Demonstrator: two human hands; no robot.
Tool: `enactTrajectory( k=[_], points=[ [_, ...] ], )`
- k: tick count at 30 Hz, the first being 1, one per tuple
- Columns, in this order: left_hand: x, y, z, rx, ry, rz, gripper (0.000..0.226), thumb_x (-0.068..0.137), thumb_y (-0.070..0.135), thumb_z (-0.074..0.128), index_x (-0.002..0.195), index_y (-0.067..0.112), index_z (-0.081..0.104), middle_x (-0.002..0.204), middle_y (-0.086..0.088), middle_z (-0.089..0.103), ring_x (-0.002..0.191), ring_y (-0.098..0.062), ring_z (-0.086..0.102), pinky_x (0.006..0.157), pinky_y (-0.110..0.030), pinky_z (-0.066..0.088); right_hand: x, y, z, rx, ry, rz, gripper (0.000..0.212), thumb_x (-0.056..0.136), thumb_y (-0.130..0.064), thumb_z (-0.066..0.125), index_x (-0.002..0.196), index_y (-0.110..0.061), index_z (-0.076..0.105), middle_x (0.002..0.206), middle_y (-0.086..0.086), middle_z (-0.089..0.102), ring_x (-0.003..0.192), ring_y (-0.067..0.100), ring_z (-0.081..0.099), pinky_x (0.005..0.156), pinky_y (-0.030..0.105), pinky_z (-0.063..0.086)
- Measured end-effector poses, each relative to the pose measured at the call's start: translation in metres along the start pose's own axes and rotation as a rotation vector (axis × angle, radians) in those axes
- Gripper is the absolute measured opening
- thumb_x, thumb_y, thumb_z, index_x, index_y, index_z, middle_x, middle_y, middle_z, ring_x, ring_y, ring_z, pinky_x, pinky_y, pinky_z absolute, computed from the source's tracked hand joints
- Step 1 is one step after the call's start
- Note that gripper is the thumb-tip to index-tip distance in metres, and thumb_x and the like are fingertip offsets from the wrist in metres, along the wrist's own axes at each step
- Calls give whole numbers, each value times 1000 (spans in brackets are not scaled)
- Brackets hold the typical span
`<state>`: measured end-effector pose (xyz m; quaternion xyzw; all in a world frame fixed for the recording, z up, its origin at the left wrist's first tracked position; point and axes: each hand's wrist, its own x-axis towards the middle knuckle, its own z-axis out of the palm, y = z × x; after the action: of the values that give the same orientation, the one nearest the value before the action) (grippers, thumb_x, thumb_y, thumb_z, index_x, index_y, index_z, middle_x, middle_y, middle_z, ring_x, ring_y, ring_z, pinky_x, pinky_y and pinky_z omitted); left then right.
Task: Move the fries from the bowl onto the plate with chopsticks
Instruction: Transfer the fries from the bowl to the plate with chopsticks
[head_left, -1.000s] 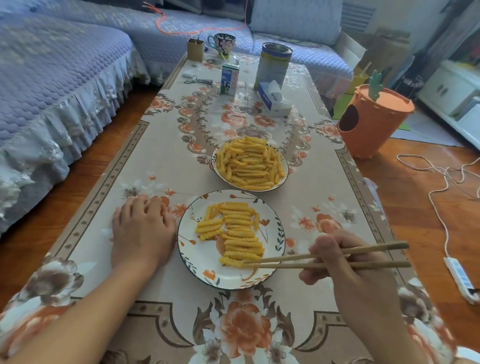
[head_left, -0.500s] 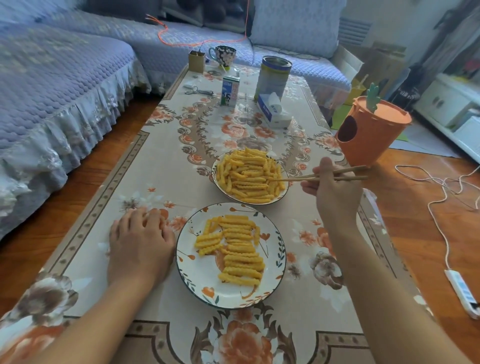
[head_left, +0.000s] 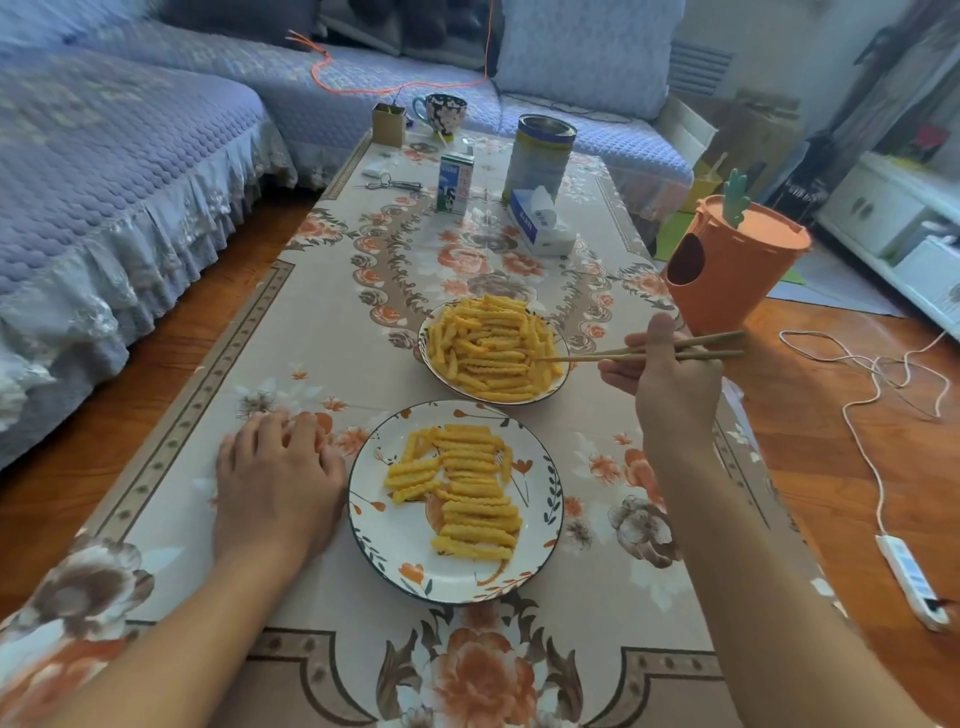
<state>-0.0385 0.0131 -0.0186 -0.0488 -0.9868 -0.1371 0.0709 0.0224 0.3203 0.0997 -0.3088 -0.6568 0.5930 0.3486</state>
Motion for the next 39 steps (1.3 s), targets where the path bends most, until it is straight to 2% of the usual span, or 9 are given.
enactTrajectory(
  k=[3,15,18,21,23,27,32,34,39],
  points=[
    [0,1,-1,-4,-5,-6,42,98,32,49,136,16,58,145,-18,52,139,-37,41,119,-55,28,-1,6,-3,1,-4,34,43,103,-39,58,92,0,71,78,19,75,64,24,75,67,34,65],
    [0,1,0,-4,3,-1,40,98,32,49,133,16,59,142,-19,54,138,-37,42,118,-54,29,-7,-8,-14,-5,75,20,46,107,-40,50,85,-5,69,74,14,75,64,28,76,73,46,65],
    [0,1,-2,-3,12,7,39,97,31,49,131,16,60,141,-19,55,137,-37,42,118,-53,28,-16,-28,-26,25,-77,12,46,106,-39,51,85,-3,69,68,13,73,61,30,74,69,45,65],
    [0,2,-2,-3,4,1,40,98,32,47,133,16,59,143,-18,53,139,-36,40,119,-52,27,-45,-48,-39,-6,-457,17,45,102,-34,53,78,-1,70,60,18,68,54,35,69,56,41,63],
    [0,1,-1,2,7,7,41,98,32,47,133,15,59,143,-19,53,139,-37,40,119,-52,27,-69,-51,-44,-104,-620,20,43,98,-32,53,73,0,69,56,20,66,49,35,67,49,37,59],
    [0,0,0,12,-3,2,42,99,33,45,135,16,58,145,-19,52,140,-37,39,119,-52,26,-98,-39,-48,-254,-696,56,39,98,-27,54,75,3,66,57,27,65,44,26,65,39,19,46],
    [0,0,0,4,5,6,42,98,32,48,135,14,59,144,-20,53,139,-38,40,119,-53,26,-103,-45,-59,-281,-639,-31,27,94,-16,62,74,1,67,54,21,64,42,17,64,41,15,45],
    [0,0,0,2,3,6,41,98,32,48,134,14,59,143,-21,53,139,-38,40,119,-53,27,-105,-50,-61,-238,-616,-90,30,90,-24,63,73,-1,68,52,18,64,43,21,65,43,18,48],
    [0,0,-1,6,-5,7,41,99,32,46,134,16,58,145,-20,52,140,-38,39,120,-52,25,-113,-33,-55,-238,-648,-72,36,86,-36,60,74,-3,69,55,17,65,47,24,68,49,20,50]
  ],
)
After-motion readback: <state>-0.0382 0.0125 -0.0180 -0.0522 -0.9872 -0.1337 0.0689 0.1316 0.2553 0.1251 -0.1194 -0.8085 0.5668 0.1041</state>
